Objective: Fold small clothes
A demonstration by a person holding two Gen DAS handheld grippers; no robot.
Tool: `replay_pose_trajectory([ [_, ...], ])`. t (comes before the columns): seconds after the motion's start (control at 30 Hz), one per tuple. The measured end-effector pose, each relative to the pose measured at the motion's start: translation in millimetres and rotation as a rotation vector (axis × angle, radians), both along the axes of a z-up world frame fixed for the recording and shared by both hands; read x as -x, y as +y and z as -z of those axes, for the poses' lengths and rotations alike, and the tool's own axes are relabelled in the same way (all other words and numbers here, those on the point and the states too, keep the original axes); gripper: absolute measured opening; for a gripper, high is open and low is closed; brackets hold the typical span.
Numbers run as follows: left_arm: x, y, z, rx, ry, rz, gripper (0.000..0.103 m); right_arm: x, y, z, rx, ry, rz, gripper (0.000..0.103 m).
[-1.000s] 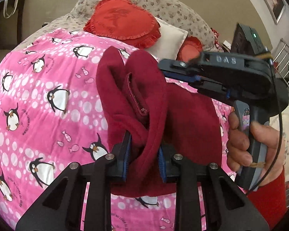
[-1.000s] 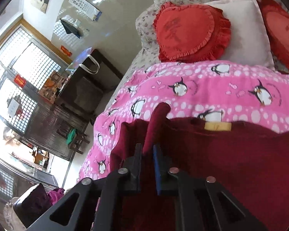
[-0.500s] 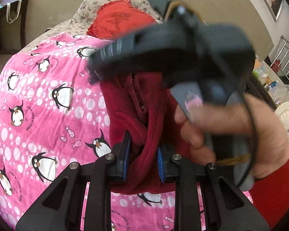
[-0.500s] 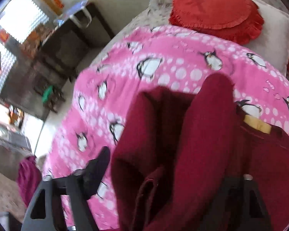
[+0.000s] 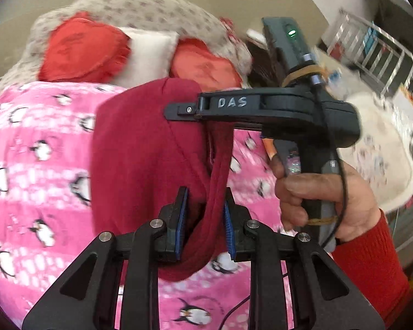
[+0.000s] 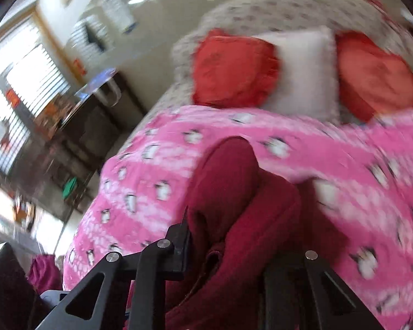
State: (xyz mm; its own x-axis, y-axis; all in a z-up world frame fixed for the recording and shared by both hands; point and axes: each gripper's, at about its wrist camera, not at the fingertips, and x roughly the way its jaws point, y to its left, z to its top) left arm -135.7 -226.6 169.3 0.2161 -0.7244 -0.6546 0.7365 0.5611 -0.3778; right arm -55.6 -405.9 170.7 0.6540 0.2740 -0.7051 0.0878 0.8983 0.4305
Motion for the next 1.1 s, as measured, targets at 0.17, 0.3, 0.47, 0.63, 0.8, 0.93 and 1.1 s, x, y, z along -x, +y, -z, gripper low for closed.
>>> replay_pose_trajectory([
  [0.17, 5, -3, 8, -0.084, 0.019, 0.036, 0.022, 17, -55, 77, -0.096, 0.118, 0.138, 0.022],
  [0.3, -6, 21, 11, -0.159, -0.067, -0.043, 0.022, 33, -70, 75, -0.235, 0.079, 0.176, 0.034],
  [0.47, -34, 33, 35, -0.253, -0.084, -0.168, 0.022, 68, -44, 27, -0.077, 0.035, 0.197, 0.040],
  [0.63, -36, 21, 67, -0.300, -0.050, -0.153, 0.022, 94, -9, -1, -0.038, -0.065, 0.141, 0.040],
  [0.8, -28, 0, 79, -0.349, -0.089, -0.153, 0.022, 97, 20, 11, -0.008, -0.049, 0.029, 0.040],
  [0.93, -29, 0, 82, -0.341, -0.073, -0.153, 0.022, 93, 22, 66, 0.139, 0.125, 0.079, 0.035],
  [1.1, -23, 0, 75, -0.352, -0.093, -0.129, 0.026, 110, 5, 77, 0.073, 0.110, 0.133, 0.035],
])
